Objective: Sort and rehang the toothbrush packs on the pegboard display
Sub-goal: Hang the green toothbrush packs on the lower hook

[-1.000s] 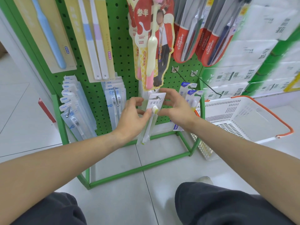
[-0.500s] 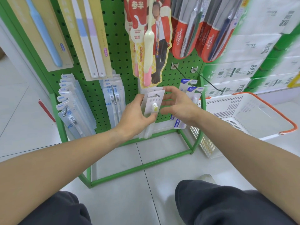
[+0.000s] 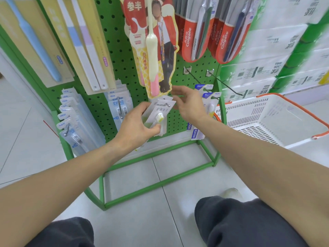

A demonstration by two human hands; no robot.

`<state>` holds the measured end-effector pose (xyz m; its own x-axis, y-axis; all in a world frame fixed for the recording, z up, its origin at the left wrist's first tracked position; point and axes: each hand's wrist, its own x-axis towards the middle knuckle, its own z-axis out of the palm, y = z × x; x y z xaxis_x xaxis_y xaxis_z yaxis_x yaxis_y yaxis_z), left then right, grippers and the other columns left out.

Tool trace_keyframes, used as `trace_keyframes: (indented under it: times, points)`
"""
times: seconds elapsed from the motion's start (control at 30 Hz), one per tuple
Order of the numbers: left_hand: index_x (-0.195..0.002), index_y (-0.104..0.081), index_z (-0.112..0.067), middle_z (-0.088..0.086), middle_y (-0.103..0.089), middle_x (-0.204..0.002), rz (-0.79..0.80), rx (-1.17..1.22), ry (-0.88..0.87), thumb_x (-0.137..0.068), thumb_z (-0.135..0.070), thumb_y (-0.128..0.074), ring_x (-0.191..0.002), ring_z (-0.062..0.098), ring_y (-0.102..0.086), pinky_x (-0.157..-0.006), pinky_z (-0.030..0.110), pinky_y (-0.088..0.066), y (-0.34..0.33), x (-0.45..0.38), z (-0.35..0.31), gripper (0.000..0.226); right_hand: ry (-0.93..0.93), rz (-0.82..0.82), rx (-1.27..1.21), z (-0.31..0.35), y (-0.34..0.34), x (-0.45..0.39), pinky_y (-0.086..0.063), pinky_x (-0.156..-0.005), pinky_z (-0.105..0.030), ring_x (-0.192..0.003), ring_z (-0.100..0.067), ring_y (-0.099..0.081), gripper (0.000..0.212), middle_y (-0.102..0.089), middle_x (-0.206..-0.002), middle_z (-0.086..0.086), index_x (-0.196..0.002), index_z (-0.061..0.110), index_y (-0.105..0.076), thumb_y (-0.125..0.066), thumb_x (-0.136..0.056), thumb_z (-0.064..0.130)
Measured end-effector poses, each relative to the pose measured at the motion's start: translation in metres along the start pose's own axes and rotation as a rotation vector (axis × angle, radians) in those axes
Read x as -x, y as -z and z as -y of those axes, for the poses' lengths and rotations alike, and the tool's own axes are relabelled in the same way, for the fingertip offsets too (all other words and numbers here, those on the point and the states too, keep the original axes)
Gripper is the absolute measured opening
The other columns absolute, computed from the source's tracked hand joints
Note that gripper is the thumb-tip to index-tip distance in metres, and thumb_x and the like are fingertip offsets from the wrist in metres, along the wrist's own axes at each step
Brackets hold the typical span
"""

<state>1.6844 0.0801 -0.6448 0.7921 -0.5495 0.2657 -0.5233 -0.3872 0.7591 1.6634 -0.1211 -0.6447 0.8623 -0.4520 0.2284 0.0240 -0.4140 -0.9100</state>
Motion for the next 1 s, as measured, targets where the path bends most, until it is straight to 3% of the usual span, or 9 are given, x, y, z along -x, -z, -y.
trace_keyframes:
  times: [0.1,0.23,0.4,0.53,0.73,1.0]
  points:
    - [-0.127,-0.058,-0.026,-0.016,-0.066,-0.111,0.002,-0.005,-0.006,-0.083,-0.021,-0.077,-0.101,-0.007,-0.058,-0.075,0.003,-0.043,0.001,0.001,0.000,0.048,-0.014,0.026,0.024,0.000,-0.004,-0.002,-0.062,-0.080,-0.045,-0.092,-0.022,-0.071,0.015,-0.069,-0.097,0.007,-0.104,0.022,-0.067,-0.065,-0.099,0.009]
    - [-0.125,-0.057,-0.027,-0.018,-0.065,-0.108,-0.008,-0.003,-0.007,-0.083,-0.022,-0.077,-0.100,-0.010,-0.057,-0.074,0.002,-0.043,-0.002,0.001,-0.002,0.047,-0.044,0.024,0.051,0.001,-0.007,-0.005,-0.062,-0.075,-0.052,-0.087,-0.033,-0.073,0.025,-0.073,-0.089,-0.008,-0.084,0.028,-0.063,-0.071,-0.094,0.006]
    - [-0.126,-0.056,-0.028,-0.021,-0.064,-0.110,-0.003,-0.002,0.000,-0.083,-0.022,-0.078,-0.100,-0.012,-0.055,-0.076,0.001,-0.041,-0.006,0.000,-0.001,0.048,-0.007,0.000,0.048,0.005,-0.006,-0.003,-0.062,-0.069,-0.050,-0.079,-0.028,-0.069,0.025,-0.067,-0.085,-0.005,-0.084,0.023,-0.060,-0.064,-0.096,0.001]
    - [-0.127,-0.056,-0.029,-0.021,-0.064,-0.110,-0.002,-0.001,0.006,-0.083,-0.024,-0.078,-0.101,-0.009,-0.056,-0.079,0.007,-0.044,-0.005,0.000,-0.002,0.050,0.059,-0.076,0.085,0.011,0.002,0.005,-0.063,-0.060,-0.036,-0.079,-0.023,-0.065,0.018,-0.060,-0.084,0.001,-0.093,0.016,-0.059,-0.056,-0.099,-0.001]
    - [-0.129,-0.055,-0.027,-0.020,-0.064,-0.112,0.017,-0.016,0.012,-0.085,-0.023,-0.077,-0.101,-0.014,-0.055,-0.076,0.001,-0.041,-0.003,0.002,-0.005,0.049,0.109,-0.151,0.261,0.014,0.018,0.018,-0.061,-0.072,-0.047,-0.081,-0.025,-0.067,0.015,-0.057,-0.081,0.012,-0.096,0.017,-0.059,-0.055,-0.098,0.002]
    - [-0.129,-0.051,-0.020,-0.010,-0.063,-0.115,0.010,-0.032,0.048,-0.086,-0.028,-0.077,-0.106,0.011,-0.059,-0.086,0.028,-0.048,-0.013,0.002,-0.010,0.051,0.101,-0.188,0.371,0.030,0.039,0.043,-0.061,-0.063,-0.047,-0.068,-0.024,-0.069,0.009,-0.066,-0.075,0.001,-0.096,0.009,-0.067,-0.059,-0.094,0.007]
